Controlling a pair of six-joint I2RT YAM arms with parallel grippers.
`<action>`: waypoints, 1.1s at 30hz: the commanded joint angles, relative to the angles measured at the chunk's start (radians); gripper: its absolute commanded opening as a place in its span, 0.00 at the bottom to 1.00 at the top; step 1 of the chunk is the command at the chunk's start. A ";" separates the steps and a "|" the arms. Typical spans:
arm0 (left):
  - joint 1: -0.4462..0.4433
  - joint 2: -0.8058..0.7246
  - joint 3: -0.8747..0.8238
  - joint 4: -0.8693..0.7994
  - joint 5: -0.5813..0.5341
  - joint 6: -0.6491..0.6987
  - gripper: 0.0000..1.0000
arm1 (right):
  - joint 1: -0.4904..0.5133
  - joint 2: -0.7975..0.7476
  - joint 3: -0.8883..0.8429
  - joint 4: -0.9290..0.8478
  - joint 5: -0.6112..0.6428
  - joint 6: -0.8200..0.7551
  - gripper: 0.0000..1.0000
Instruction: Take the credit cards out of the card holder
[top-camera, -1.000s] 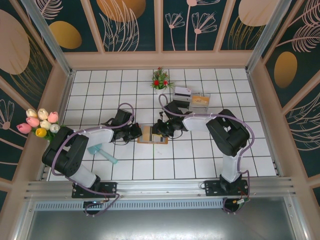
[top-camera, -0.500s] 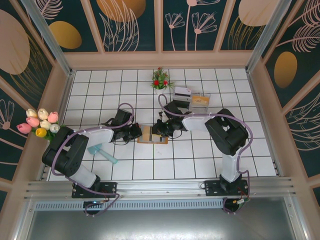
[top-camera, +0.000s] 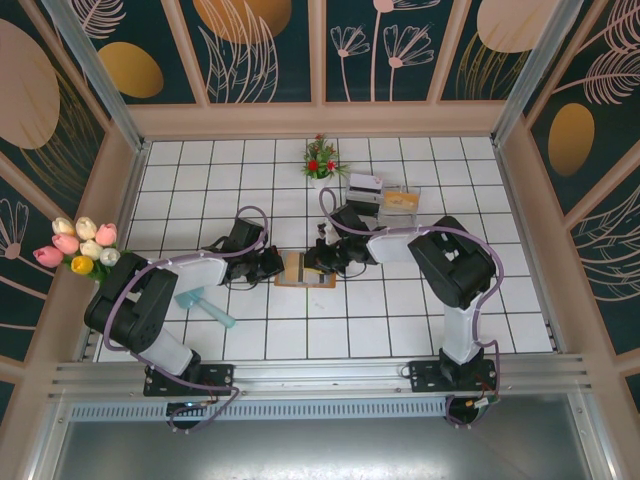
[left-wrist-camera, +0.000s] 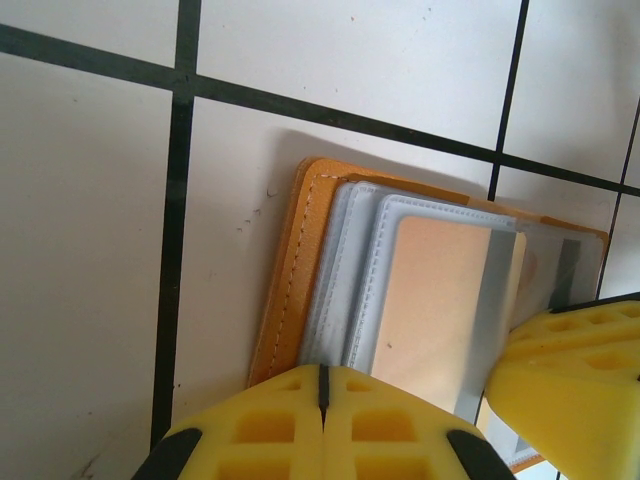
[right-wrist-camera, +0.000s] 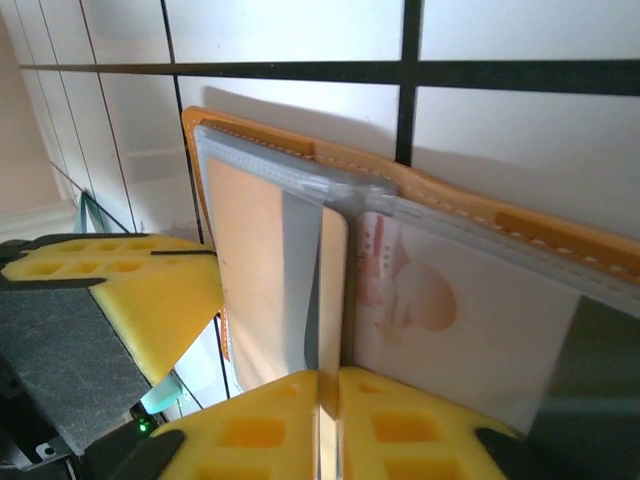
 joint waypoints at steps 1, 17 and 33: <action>-0.004 0.063 -0.042 -0.082 -0.045 0.003 0.04 | 0.001 0.021 -0.031 0.014 -0.001 -0.014 0.09; -0.004 0.067 -0.033 -0.129 -0.093 0.003 0.04 | -0.049 -0.073 -0.083 -0.060 -0.004 -0.074 0.00; -0.004 0.026 0.048 -0.130 -0.041 0.017 0.05 | -0.084 -0.166 -0.116 -0.086 -0.046 -0.075 0.00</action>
